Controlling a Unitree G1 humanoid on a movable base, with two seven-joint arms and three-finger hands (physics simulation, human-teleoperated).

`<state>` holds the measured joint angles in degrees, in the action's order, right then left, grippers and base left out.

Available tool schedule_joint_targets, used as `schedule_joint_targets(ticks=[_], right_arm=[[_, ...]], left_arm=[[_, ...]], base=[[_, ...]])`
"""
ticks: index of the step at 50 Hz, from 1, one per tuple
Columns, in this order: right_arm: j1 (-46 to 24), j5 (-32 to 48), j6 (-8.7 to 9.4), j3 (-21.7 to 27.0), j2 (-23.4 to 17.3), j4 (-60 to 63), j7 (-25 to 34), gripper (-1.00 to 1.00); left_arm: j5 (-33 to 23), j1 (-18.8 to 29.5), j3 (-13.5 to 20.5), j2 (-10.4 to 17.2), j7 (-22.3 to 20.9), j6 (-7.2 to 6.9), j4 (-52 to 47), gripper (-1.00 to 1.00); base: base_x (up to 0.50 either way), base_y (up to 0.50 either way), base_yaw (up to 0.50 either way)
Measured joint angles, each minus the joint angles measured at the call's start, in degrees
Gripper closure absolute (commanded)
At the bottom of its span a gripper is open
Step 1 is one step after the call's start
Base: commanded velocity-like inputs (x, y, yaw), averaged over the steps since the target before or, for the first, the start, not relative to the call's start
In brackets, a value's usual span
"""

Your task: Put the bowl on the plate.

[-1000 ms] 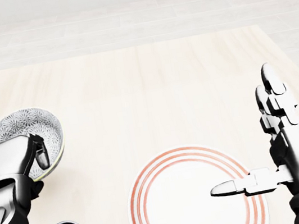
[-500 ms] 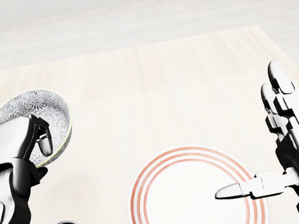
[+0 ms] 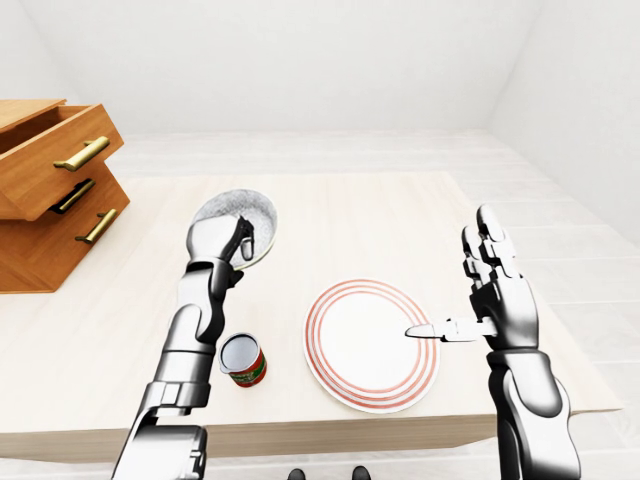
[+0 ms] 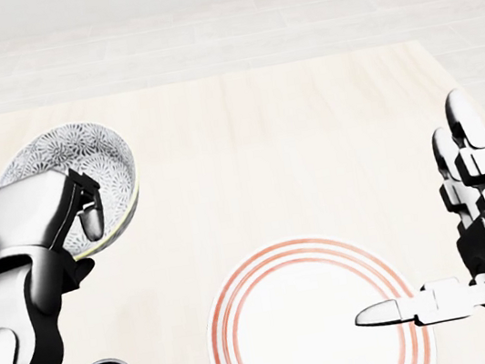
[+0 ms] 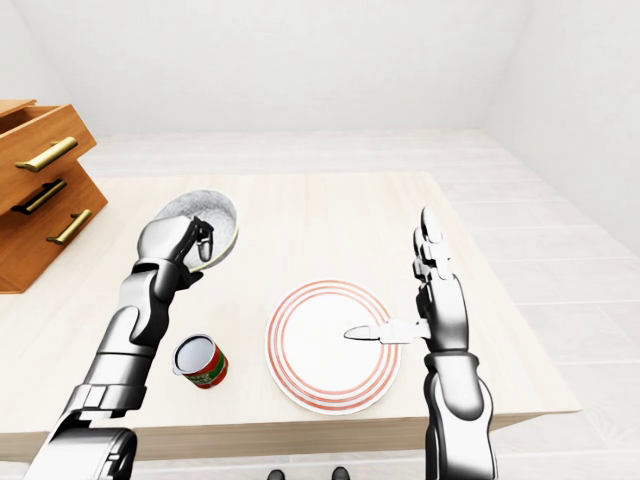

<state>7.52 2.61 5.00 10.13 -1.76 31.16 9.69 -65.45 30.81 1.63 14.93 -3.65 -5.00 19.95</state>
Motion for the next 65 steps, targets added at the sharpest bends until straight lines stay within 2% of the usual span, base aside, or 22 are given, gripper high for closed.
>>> schedule_joint_targets(ticks=[33, 65], right_arm=[[1.4, -0.4, 0.00, 0.9, 0.6, 2.3, 1.0, -1.00], [2.7, -1.9, 0.00, 3.1, 0.9, 2.5, 2.3, -1.00]], left_arm=[[-2.7, -3.2, -2.3, -5.7, -7.0, 0.00, -13.3, 1.00], [-7.1, -8.2, -9.5, -14.8, -8.7, 0.17, -18.5, 1.00]], base=[[0.00, 0.00, 0.00], [0.00, 0.00, 0.00]])
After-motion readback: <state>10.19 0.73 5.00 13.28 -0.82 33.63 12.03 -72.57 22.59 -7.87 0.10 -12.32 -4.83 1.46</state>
